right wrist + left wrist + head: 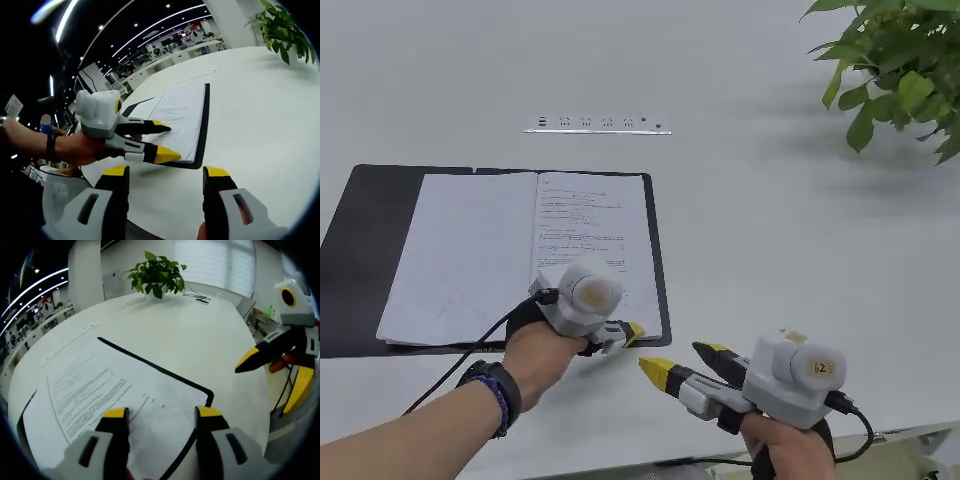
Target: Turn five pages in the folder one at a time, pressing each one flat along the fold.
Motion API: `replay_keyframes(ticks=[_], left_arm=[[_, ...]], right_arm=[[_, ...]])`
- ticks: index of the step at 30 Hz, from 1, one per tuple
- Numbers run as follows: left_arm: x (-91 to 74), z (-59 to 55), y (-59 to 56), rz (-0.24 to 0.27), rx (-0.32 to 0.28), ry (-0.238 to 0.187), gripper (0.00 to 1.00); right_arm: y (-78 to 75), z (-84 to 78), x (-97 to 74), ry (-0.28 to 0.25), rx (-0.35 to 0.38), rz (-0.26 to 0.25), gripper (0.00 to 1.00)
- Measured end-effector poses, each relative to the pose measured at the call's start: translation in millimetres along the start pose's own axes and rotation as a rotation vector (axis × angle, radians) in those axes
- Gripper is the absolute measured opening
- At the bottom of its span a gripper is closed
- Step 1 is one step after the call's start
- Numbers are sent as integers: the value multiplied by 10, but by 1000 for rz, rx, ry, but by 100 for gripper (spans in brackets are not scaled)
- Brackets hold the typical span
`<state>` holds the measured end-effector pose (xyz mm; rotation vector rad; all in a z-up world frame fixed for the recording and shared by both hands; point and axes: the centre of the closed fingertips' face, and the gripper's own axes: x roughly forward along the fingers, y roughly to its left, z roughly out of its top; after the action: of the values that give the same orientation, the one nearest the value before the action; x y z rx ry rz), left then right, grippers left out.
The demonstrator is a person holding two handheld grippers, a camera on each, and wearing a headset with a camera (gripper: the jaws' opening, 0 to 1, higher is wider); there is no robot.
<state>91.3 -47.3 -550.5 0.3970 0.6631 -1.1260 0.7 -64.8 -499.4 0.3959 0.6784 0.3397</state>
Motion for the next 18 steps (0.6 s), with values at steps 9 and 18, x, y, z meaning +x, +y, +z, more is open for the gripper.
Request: replay_keyframes(ticks=[9, 18], left_arm=[[-11, 11, 76, 21, 11, -2, 33], [-24, 11, 95, 33, 26, 1, 17]], right_arm=[[-19, 19, 5, -2, -9, -1, 58], [-14, -21, 7, 8, -15, 1, 58]])
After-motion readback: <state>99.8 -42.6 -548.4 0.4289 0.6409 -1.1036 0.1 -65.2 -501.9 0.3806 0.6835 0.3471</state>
